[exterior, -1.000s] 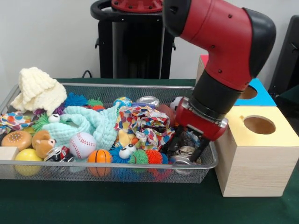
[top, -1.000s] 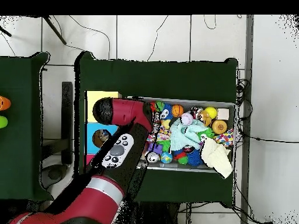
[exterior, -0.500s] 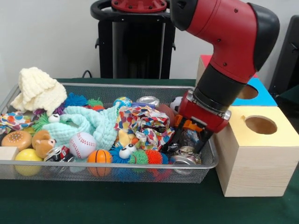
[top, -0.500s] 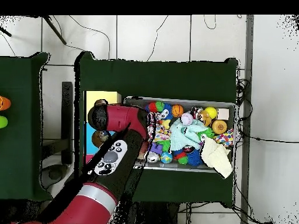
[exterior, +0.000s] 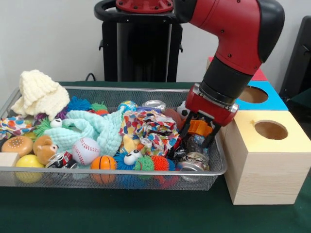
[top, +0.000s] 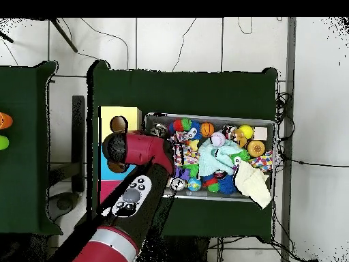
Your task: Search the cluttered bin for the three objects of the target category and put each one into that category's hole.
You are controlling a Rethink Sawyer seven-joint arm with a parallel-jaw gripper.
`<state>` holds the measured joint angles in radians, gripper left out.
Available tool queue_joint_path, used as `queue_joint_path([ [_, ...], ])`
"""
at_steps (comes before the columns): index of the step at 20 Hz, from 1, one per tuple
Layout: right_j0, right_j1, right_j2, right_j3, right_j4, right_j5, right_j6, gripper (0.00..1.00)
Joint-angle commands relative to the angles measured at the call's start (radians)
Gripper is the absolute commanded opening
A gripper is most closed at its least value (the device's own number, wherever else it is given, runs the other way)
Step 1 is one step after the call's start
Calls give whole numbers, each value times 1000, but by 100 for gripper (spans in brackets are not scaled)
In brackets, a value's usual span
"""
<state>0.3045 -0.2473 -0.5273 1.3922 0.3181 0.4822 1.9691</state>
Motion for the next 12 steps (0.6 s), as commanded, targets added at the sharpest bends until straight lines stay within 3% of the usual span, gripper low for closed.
queue_joint_path([
  [1,10,-14,162,145,-29,-99,140,100],
  [6,17,-8,168,148,-36,-159,136,100],
  [12,7,-26,199,193,-83,-302,105,100],
])
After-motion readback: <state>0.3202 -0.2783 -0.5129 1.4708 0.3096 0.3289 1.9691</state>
